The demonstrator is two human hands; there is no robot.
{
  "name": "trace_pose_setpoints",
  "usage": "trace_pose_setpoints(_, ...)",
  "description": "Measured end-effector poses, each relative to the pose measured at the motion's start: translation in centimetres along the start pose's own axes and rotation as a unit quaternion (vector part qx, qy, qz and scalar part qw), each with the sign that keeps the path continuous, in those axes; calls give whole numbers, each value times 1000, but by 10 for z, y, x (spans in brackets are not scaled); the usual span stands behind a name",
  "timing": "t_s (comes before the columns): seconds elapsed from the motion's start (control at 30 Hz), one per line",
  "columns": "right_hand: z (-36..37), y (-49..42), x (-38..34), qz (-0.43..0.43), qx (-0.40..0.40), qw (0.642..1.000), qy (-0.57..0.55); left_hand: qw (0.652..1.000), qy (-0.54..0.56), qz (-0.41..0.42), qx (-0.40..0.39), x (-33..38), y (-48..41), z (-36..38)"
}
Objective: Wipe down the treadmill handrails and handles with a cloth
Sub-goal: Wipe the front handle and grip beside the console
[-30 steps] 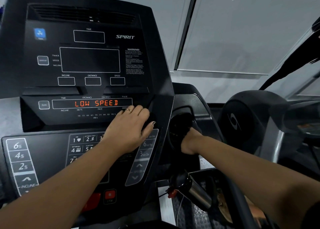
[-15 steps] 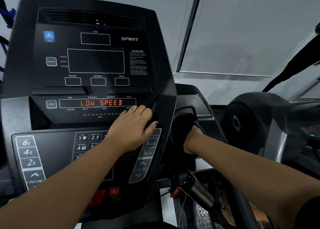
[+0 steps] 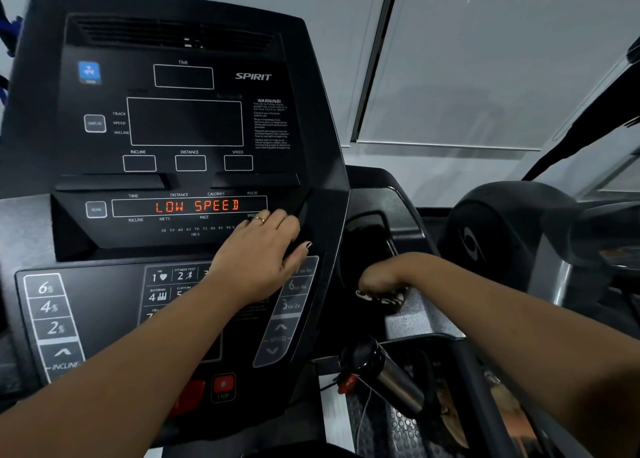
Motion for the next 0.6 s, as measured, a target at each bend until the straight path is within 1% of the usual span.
trace_pose_setpoints(0.03, 1, -2, 5, -9, 6, 999, -42, 1000, -4, 0, 0, 0, 0, 0)
trace_pose_setpoints(0.07, 3, -3, 9, -14, 5, 994, -110, 1000, -8, 0, 1, 1, -1, 1)
trace_pose_setpoints(0.1, 7, -6, 13, -19, -3, 980, -196, 1000, -12, 1, 3, 1, -1, 1)
trace_pose_setpoints(0.13, 11, -8, 13, -25, -15, 958, -286, 1000, -14, 2, 6, 2, -2, 1)
trace_pose_setpoints(0.17, 17, -10, 11, -34, -28, 925, -377, 1000, -14, 3, 9, 2, -2, 1)
trace_pose_setpoints(0.2, 21, -12, 7, -51, -41, 881, -469, 1000, -14, 3, 11, 2, -3, 1)
trace_pose_setpoints(0.27, 23, -19, -5, -87, -46, 766, -635, 1000, -21, 4, 10, 2, -3, 1)
trace_pose_setpoints(0.3, 21, -23, -9, -94, -31, 712, -695, 1000, -22, 4, 12, 2, -3, 1)
trace_pose_setpoints(0.33, 19, -28, -12, -86, -9, 666, -741, 1000, -20, 4, 14, 2, -2, 1)
trace_pose_setpoints(0.37, 17, -34, -14, -67, 10, 628, -776, 1000, -17, 4, 16, 2, -2, 1)
trace_pose_setpoints(0.43, 11, -43, -17, -29, 46, 579, -813, 1000, -12, 4, 16, 2, -3, 1)
trace_pose_setpoints(0.47, 9, -45, -20, -21, 61, 567, -821, 1000, -13, 3, 14, 2, -3, 1)
trace_pose_setpoints(0.5, 7, -47, -21, -19, 72, 569, -819, 1000, -14, 3, 13, 2, -3, 1)
trace_pose_setpoints(0.53, 8, -48, -23, -25, 80, 588, -805, 1000, -15, 4, 12, 2, -3, 1)
trace_pose_setpoints(0.6, 16, -46, -27, -32, 92, 650, -753, 1000, -14, 5, 17, 3, -3, 1)
Point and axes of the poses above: each hand's wrist, its own y-axis away from the middle knuckle, its own z-axis out of the palm, x = y × z, the point moved 4 cm from there along -y, towards the middle knuckle, and after that the axes turned 5 degrees about z, right-handed, at the moved point
